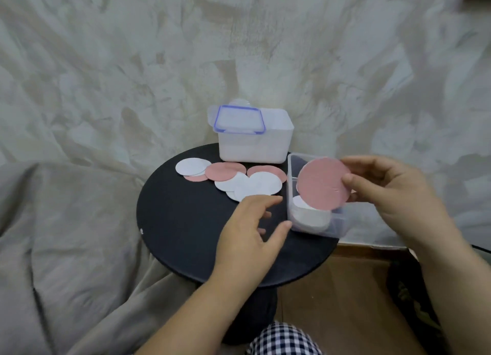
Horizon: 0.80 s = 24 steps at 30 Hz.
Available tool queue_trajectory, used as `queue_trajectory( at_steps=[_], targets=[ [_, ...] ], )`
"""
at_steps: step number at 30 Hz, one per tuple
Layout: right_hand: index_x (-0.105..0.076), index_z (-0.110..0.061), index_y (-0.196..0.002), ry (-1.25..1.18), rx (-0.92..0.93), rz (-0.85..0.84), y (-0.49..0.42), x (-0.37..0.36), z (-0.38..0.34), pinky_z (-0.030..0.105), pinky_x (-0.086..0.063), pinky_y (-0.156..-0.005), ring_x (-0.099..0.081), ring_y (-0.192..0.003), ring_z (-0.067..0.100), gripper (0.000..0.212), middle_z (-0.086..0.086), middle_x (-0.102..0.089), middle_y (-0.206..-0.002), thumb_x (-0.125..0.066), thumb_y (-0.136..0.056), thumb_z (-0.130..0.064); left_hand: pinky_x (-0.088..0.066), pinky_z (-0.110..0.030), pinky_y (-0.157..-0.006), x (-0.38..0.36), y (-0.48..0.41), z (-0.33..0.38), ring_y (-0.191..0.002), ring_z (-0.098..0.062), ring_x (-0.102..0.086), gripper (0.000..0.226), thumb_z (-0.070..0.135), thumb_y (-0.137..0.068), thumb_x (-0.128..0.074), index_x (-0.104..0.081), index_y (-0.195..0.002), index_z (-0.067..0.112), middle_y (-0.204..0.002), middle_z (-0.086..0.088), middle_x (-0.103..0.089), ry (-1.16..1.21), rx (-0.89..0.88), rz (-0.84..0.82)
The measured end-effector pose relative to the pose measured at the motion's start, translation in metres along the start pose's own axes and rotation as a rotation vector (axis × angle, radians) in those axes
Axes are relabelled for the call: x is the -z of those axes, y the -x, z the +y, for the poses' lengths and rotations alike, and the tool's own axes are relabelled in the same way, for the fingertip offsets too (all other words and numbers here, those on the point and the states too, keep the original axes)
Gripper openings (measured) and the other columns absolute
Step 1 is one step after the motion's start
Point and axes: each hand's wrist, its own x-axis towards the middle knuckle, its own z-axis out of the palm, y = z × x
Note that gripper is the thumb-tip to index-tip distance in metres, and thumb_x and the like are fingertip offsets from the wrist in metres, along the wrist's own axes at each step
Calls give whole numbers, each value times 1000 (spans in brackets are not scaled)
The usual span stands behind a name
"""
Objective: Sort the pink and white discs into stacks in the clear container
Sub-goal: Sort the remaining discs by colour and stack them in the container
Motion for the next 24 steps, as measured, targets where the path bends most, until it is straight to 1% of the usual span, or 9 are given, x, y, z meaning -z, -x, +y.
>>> queue_trajectory(
  at_steps=[3,6,8,11,14,16,20,22,24],
  targets=[
    [-66,-24,-87,100,-126,-91,-25,18,5,17,-55,-58,-65,-65,2,27,-6,-71,-80,-60,-85,2,-53,-24,-73,-16,-12,2,-94,3,-54,38,25,-77,-72,-56,-111,31,-110,23,-49,-26,2,-86],
    [-68,-19,-94,221,-238,-258,-43,22,10,20,-56,-61,-66,-66,5,20,0,-70,-82,-61,-85,-1,-53,-25,-74,-25,-20,2,-91,3,-56,39,21,-76,-74,-54,-106,34,-107,23,-48,-34,-7,-97],
    [-68,-20,-95,327,-249,-366,-49,19,11,18,-55,-60,-65,-63,3,19,-1,-67,-80,-62,-86,-4,-54,-25,-72,-29,-22,1,-90,4,-57,41,18,-76,-74,-50,-101,40,-106,23,-49,-15,-8,-75],
    [-67,-20,-99,433,-234,-470,-56,11,10,14,-52,-57,-63,-63,2,20,-2,-65,-81,-61,-87,-6,-54,-23,-69,-30,-21,-2,-87,5,-59,39,16,-77,-74,-51,-98,40,-105,20,-51,6,-1,-53],
    [-68,-18,-100,474,-233,-515,-61,6,12,14,-51,-57,-62,-66,5,19,-1,-65,-86,-61,-87,-5,-53,-19,-67,-31,-21,-5,-85,4,-60,38,16,-77,-73,-52,-99,38,-105,18,-52,-3,-11,-52],
    [-69,-15,-100,505,-224,-536,-63,3,15,15,-52,-57,-60,-66,6,20,3,-66,-89,-61,-86,-3,-53,-18,-66,-31,-21,-6,-84,3,-60,37,16,-77,-74,-53,-100,37,-105,17,-52,-6,-21,-52],
    [-68,-11,-104,587,-182,-560,-64,-1,21,15,-54,-58,-62,-72,13,22,8,-69,-97,-58,-87,-1,-53,-19,-65,-32,-21,-8,-83,2,-61,35,16,-77,-74,-56,-102,33,-105,15,-53,-8,-25,-54],
    [-69,-11,-105,614,-170,-561,-64,-2,23,14,-53,-57,-63,-71,13,22,4,-68,-92,-58,-87,-2,-53,-19,-65,-31,-20,-8,-83,1,-61,35,16,-77,-73,-56,-102,33,-105,14,-54,-8,-22,-56],
    [-70,-13,-104,648,-154,-552,-64,-3,25,12,-51,-57,-61,-65,6,22,-7,-65,-84,-59,-87,-5,-53,-19,-65,-31,-20,-8,-83,1,-61,35,17,-77,-73,-56,-102,33,-105,15,-54,-7,-18,-60]
  ],
)
